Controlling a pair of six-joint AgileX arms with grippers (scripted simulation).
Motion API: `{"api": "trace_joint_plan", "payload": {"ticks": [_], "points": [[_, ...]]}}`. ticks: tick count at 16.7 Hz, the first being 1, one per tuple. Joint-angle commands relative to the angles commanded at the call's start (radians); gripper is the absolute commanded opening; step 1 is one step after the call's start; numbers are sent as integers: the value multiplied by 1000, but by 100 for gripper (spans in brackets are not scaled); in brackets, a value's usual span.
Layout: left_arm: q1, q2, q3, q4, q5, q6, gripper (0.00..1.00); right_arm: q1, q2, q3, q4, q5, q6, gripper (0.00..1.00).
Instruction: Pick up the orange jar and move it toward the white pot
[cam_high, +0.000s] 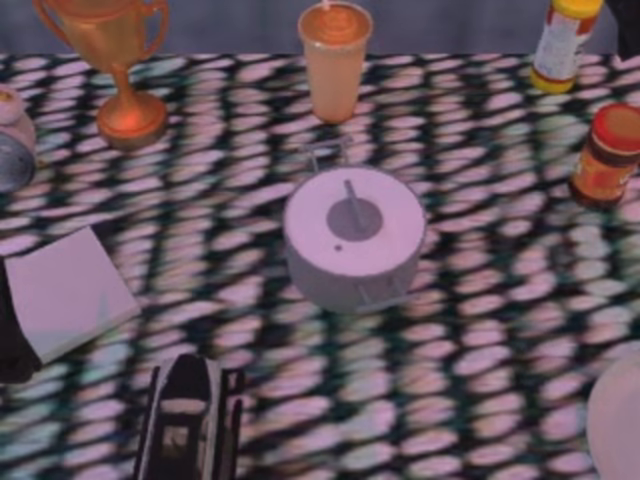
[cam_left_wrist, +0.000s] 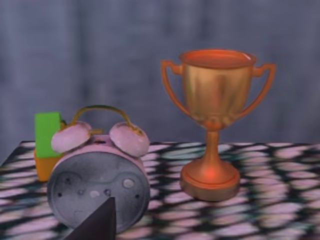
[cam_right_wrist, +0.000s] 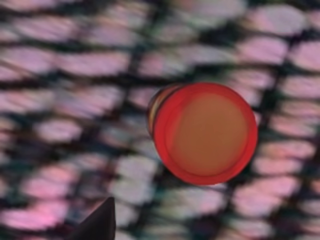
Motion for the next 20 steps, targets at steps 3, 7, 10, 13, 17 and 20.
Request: {"api": "trace_joint_plan", "payload": {"ticks": [3, 7, 10, 13, 17, 20], "points": [[0, 0, 0, 0, 0, 0, 100, 1, 236, 242, -141, 5, -39, 100], [0, 0, 0, 0, 0, 0, 100, 1, 455, 465, -272, 10, -76, 100], [0, 0, 0, 0, 0, 0, 100, 1, 529, 541, -316, 12, -89, 100], [0, 0, 0, 0, 0, 0, 100, 1, 535, 547, -319, 13, -90, 100], [0, 0, 0, 0, 0, 0, 100, -2, 537, 542, -315, 12, -89, 100], [0, 0, 0, 0, 0, 0, 100, 0, 515, 471, -261, 12, -90, 100]]}}
